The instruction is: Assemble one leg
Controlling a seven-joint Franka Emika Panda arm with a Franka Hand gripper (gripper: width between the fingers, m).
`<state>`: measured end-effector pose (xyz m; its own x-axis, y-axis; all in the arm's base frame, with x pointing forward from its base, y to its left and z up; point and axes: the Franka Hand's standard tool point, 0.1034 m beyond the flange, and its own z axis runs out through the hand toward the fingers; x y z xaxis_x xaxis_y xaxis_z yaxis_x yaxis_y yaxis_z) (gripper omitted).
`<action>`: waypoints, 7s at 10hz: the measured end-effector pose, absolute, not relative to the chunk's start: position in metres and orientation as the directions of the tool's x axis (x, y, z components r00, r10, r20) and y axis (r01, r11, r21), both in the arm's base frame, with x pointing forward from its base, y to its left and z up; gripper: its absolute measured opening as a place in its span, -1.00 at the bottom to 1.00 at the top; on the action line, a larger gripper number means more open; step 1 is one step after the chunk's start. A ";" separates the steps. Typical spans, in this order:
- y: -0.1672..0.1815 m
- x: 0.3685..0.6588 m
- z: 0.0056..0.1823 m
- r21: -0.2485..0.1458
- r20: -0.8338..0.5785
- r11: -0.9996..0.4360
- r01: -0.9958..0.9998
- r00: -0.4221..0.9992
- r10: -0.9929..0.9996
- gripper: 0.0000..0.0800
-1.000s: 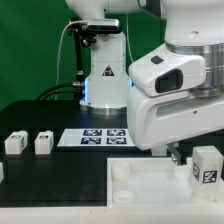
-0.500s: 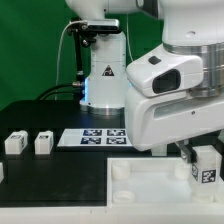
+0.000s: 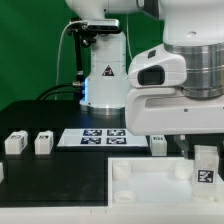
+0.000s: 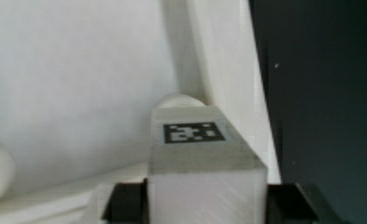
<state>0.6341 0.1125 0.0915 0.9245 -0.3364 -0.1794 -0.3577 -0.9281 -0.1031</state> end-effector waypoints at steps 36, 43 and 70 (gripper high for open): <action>0.134 0.618 0.078 -0.091 -0.219 -0.146 -0.985 0.163 -0.962 -0.26; 0.126 0.621 0.080 -0.178 -0.109 -0.771 -0.611 0.791 -0.602 0.62; 0.113 0.619 0.079 -0.173 -0.017 -0.788 -0.590 0.802 -0.597 0.61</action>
Offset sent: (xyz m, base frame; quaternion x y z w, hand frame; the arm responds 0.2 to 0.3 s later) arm -0.0165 0.0029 -0.0060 0.0403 0.0225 0.3657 0.9296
